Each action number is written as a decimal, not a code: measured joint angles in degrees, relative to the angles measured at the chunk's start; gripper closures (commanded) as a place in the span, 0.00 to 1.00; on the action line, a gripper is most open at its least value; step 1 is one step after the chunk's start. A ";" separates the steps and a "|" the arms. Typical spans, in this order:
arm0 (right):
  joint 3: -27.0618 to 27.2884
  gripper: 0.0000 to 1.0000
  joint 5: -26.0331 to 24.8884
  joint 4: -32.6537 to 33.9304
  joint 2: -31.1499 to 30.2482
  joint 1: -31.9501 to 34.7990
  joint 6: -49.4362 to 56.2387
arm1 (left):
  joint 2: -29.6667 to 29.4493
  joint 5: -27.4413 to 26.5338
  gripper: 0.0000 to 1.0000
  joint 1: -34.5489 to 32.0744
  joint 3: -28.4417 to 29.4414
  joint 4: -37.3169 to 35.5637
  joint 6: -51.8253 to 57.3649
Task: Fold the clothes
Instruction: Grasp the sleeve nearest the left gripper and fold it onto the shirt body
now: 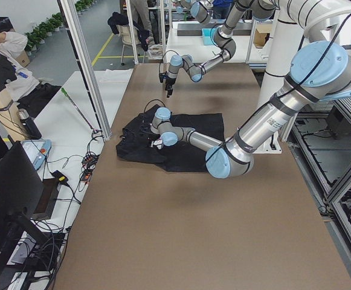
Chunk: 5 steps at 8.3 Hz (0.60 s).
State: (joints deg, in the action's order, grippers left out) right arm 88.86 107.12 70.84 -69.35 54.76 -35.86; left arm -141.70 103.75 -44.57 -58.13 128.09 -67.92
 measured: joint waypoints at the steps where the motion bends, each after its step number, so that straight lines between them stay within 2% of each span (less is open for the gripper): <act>1: 0.00 0.06 -0.02 0.00 0.00 -0.01 0.00 | -0.19 -0.24 1.00 0.22 0.07 -0.02 -0.40; 2: 0.00 0.06 -0.01 0.00 0.00 -0.06 0.00 | -0.28 -0.34 1.00 0.38 0.17 0.00 -0.60; 3: -0.03 0.06 -0.03 0.00 0.00 -0.11 0.00 | -0.36 -0.47 0.44 0.65 0.41 0.04 -0.71; 4: -0.06 0.06 -0.05 0.00 0.00 -0.19 0.00 | -0.43 -1.08 0.00 0.80 0.75 0.13 -0.68; 5: -0.08 0.06 -0.06 0.00 0.00 -0.22 0.00 | -0.43 -1.53 0.00 0.80 1.21 0.23 -0.27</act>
State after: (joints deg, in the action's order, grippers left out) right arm 88.78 107.06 70.84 -69.34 54.53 -35.86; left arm -142.13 102.22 -43.77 -56.92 128.32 -68.19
